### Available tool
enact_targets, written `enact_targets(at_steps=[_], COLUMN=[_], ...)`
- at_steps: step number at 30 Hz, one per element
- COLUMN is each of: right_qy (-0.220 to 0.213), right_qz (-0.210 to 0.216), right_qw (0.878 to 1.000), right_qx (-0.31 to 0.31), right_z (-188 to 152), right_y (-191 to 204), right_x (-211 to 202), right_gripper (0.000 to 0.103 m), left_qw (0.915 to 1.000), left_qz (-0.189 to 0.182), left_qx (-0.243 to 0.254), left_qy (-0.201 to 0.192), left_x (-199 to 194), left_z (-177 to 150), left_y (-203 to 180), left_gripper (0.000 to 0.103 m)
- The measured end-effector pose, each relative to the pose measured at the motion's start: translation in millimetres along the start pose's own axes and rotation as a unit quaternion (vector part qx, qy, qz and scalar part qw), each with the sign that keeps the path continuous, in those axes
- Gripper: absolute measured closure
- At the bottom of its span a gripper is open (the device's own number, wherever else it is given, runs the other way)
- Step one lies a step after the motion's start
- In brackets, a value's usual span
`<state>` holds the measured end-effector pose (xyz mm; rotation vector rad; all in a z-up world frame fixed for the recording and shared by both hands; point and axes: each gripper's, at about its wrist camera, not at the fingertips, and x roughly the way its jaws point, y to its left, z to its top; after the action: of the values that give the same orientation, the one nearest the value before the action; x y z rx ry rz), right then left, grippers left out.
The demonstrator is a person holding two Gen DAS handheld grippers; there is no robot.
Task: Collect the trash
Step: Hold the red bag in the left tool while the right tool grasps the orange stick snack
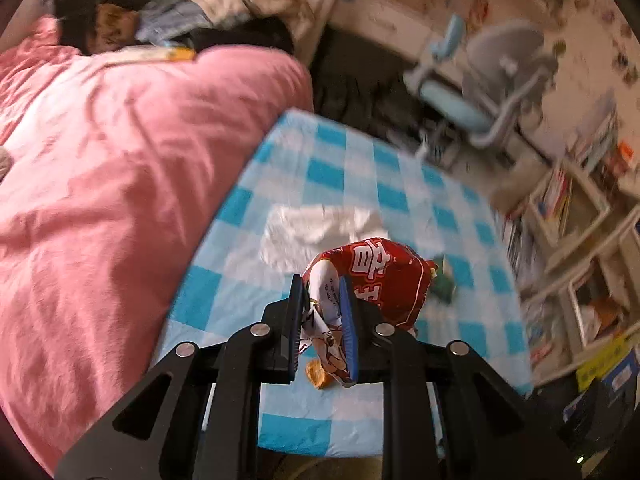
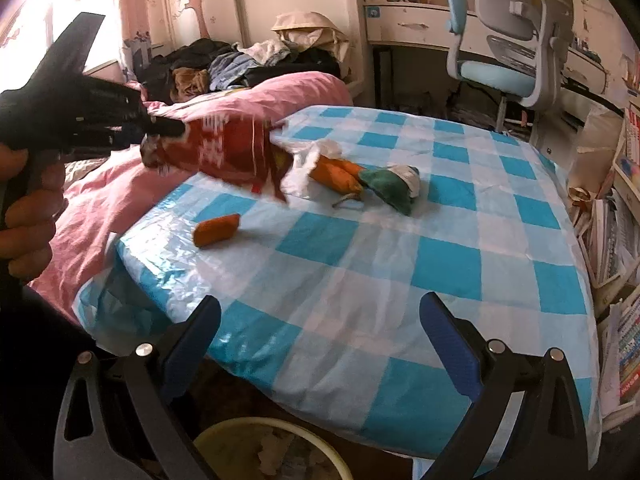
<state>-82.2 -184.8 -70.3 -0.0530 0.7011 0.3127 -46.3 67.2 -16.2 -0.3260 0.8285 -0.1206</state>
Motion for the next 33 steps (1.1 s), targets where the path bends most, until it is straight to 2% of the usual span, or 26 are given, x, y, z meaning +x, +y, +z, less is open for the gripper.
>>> enact_targets(at_steps=[3,7,12,15,22,24,25,27,33], right_qy=[-0.001,-0.002,0.018,0.044,0.076,0.080,0.081,0.081,0.079], right_qz=[0.023,0.050,0.085,0.097,0.081,0.072,0.065,0.055,0.068], right_qw=[1.000,0.999,0.996,0.994,0.992,0.992,0.992,0.994,0.994], right_qx=[-0.005,-0.016,-0.001,0.024,0.066,0.069,0.066,0.052,0.014], right_z=[2.4,12.5,32.9,42.7,49.2,50.8,51.9,54.6,52.2], right_y=[10.3,28.1,47.4,56.2,63.4,63.4,64.6,68.1,70.7], right_x=[1.4,7.3,31.4,53.9,88.2,96.1,99.3,102.8,90.0], right_gripper=[0.008,0.009,0.031,0.038,0.041,0.047,0.049,0.062,0.064], left_qw=[0.9993,0.9975,0.9945,0.9935,0.9924,0.9922,0.9922,0.9922,0.9933], left_qz=[0.007,0.013,0.020,0.019,0.002,-0.003,-0.006,-0.010,-0.008], left_qx=[-0.024,-0.047,-0.063,-0.074,-0.084,-0.085,-0.085,-0.087,-0.079], left_qy=[-0.030,-0.050,-0.081,-0.085,-0.090,-0.091,-0.091,-0.089,-0.084], left_x=[-14.7,-24.4,-38.9,-41.1,-45.4,-46.8,-47.0,-46.7,-47.9], left_z=[1.0,2.4,3.6,6.0,8.6,9.2,9.1,9.5,8.2], left_y=[6.5,14.4,20.9,27.3,31.3,32.0,32.4,33.4,31.5], left_gripper=[0.086,0.086,0.086,0.086,0.086,0.086,0.086,0.086,0.086])
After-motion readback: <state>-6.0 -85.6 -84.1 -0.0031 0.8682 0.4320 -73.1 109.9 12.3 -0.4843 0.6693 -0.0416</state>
